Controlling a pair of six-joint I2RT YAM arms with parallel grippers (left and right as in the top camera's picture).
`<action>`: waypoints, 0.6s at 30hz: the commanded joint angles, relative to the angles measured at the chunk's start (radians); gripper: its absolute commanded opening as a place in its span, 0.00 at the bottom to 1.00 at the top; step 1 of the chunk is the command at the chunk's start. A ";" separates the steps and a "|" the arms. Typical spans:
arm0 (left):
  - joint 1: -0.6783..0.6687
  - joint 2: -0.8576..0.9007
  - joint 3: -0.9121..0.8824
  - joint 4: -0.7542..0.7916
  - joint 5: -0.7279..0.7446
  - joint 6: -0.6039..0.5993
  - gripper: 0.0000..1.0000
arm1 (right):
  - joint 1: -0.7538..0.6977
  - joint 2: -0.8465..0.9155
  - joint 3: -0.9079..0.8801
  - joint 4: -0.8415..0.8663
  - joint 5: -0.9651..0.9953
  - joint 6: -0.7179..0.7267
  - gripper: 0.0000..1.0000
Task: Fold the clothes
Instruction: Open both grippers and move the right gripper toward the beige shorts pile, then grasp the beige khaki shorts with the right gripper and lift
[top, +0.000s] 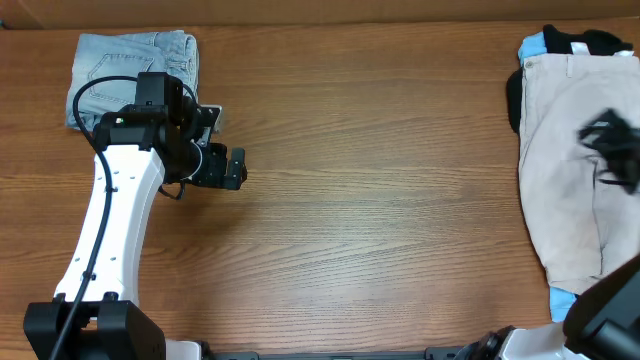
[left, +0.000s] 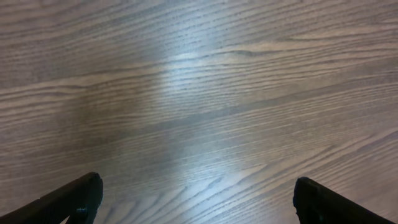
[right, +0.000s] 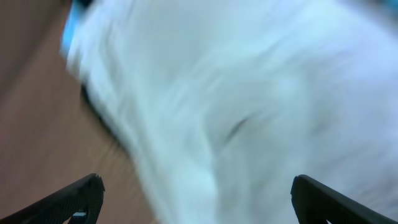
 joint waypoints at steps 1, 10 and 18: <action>-0.006 -0.002 0.019 0.012 0.019 -0.031 1.00 | -0.057 0.026 0.003 0.085 -0.002 0.036 1.00; -0.006 -0.002 0.019 0.005 0.014 -0.031 1.00 | -0.108 0.196 0.003 0.233 -0.032 -0.029 1.00; -0.006 -0.002 0.019 0.011 -0.008 -0.021 1.00 | -0.174 0.251 0.003 0.267 -0.044 -0.028 1.00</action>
